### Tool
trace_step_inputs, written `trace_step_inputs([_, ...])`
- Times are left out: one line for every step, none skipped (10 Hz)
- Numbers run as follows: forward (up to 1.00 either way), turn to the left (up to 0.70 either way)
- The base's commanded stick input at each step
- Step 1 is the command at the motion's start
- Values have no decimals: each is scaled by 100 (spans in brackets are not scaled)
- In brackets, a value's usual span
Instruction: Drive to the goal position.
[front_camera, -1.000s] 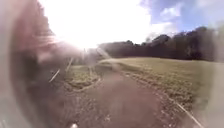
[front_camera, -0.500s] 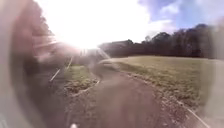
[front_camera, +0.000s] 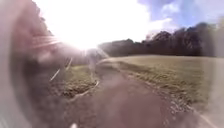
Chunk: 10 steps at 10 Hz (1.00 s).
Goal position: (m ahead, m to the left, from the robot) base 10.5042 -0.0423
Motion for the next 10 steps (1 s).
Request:
trace_step_inputs([50,0])
trace_step_inputs([50,0])
trace_step_inputs([50,0])
trace_step_inputs([50,0])
trace_step_inputs([50,0])
trace_step_inputs([50,0])
trace_step_inputs([50,0])
trace_step_inputs([50,0])
trace_step_inputs([50,0])
trace_step_inputs([50,0])
